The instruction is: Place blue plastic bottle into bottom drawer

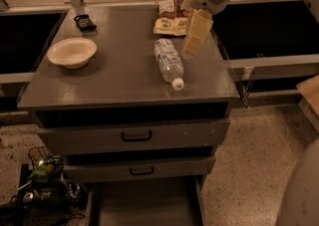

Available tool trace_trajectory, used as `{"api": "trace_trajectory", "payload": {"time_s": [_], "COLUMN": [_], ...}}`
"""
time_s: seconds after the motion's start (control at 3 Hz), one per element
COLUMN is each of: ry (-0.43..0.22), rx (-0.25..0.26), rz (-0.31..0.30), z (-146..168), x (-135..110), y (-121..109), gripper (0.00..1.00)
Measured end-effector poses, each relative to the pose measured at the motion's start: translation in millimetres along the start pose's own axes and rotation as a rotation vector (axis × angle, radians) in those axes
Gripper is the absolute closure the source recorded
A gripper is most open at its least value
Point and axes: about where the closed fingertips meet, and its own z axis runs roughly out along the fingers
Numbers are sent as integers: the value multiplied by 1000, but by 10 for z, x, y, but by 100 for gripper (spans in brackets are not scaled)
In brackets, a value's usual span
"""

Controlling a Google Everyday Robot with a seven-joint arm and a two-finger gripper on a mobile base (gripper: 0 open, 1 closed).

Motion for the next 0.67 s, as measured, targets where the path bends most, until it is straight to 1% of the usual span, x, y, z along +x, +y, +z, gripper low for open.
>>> {"api": "trace_trajectory", "payload": {"time_s": [0.33,0.67], "ry": [-19,-44], "rx": [-34,-95], "rz": [5,-8], "z": [110,363], "x": [3,-79], "y": [5,35], "gripper": [0,0]}}
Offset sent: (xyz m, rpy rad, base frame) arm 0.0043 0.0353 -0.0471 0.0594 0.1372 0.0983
